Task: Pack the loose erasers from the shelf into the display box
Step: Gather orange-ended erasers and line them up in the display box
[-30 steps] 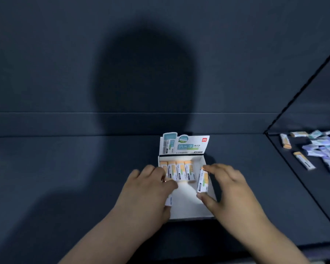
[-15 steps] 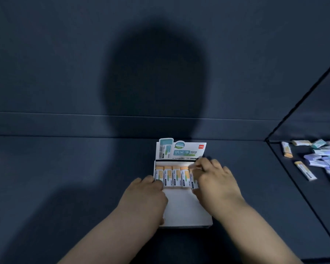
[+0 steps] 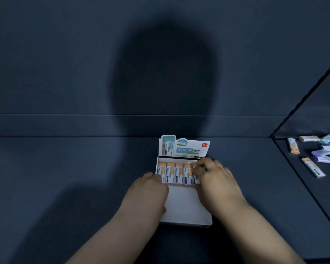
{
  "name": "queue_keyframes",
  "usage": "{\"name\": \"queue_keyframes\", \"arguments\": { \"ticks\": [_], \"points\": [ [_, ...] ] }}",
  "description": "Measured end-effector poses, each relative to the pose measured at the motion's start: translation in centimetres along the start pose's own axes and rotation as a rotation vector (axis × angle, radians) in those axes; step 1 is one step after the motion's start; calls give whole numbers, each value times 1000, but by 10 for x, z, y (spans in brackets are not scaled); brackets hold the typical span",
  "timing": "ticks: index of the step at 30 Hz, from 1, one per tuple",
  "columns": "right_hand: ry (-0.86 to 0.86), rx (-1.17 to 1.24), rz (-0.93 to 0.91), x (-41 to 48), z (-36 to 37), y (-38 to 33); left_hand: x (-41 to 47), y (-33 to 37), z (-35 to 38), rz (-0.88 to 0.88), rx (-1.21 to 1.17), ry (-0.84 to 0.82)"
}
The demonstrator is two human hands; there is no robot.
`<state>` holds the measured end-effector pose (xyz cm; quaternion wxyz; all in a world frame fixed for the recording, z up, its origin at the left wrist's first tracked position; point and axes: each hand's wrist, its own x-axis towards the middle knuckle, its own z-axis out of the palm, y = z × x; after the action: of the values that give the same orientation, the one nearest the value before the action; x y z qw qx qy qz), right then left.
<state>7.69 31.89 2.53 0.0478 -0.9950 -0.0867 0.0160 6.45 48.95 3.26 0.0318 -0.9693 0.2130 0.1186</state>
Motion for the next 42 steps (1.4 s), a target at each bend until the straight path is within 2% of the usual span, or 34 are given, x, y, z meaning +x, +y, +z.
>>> {"name": "queue_keyframes", "arguments": {
  "ticks": [7,13,16,20,22,28,29,35,42],
  "points": [
    [75,11,37,-6,3,-2,-3,2,0,-4,16,64],
    [148,261,114,-22,-17,0,-13,5,-8,-14,18,66],
    [198,305,183,-38,-23,0,-21,6,-15,54,27,250],
    [219,240,260,-61,-25,8,-13,22,-15,239,-18,382],
    [185,201,285,-72,-27,15,-10,35,-19,316,-27,364],
    [111,142,261,-108,-38,40,-17,79,-32,396,-38,312],
    [111,136,255,-114,-40,45,-17,86,-30,412,-47,343],
    [141,120,155,-152,-53,97,-19,146,-24,387,-60,337],
    [137,121,99,-229,-63,207,-15,257,-17,315,-157,370]
  ]
}}
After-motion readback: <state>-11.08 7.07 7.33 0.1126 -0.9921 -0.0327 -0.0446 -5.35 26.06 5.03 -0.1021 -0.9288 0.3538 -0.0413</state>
